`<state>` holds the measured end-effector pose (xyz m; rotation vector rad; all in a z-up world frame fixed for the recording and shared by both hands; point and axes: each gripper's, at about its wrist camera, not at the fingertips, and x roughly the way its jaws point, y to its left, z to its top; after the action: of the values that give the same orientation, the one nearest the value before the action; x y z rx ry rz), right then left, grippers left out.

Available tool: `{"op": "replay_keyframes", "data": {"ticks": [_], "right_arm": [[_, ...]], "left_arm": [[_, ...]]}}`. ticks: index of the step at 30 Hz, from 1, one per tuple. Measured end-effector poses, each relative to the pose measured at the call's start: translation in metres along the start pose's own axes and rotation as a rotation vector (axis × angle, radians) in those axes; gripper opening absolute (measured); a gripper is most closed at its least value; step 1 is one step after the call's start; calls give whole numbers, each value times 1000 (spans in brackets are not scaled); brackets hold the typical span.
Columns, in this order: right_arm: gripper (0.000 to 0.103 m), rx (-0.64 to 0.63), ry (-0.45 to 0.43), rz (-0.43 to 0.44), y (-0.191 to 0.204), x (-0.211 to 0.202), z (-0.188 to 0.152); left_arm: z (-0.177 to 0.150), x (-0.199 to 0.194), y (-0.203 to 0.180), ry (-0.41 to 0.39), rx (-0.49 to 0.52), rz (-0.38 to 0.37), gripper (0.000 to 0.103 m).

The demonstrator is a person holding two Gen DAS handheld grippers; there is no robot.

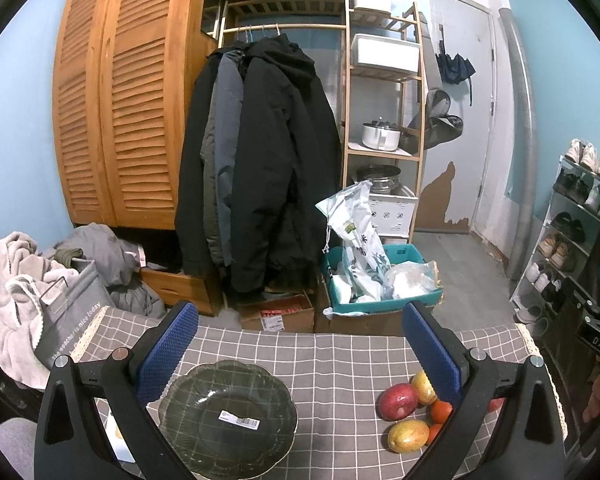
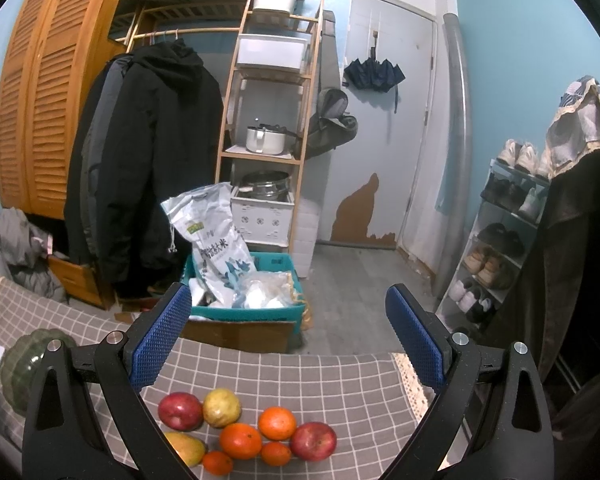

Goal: Organize fruits

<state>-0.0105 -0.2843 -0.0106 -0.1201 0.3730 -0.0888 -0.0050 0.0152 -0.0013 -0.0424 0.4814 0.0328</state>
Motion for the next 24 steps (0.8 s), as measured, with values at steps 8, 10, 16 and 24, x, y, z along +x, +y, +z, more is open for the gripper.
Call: {"op": "replay_keyframes", "data": {"ticks": [8, 10, 16, 24], "right_arm": [[96, -2, -3, -1, 1, 0, -1], [96, -2, -2, 0, 1, 0, 0], [96, -1, -1, 2, 1, 0, 1], [96, 4, 2, 1, 2, 0, 3]], "left_arm": [[1, -1, 0, -6, 3, 0, 103], [2, -2, 0, -8, 4, 2, 103], [1, -2, 0, -8, 3, 3, 103], [1, -3, 0, -9, 5, 1, 103]]}}
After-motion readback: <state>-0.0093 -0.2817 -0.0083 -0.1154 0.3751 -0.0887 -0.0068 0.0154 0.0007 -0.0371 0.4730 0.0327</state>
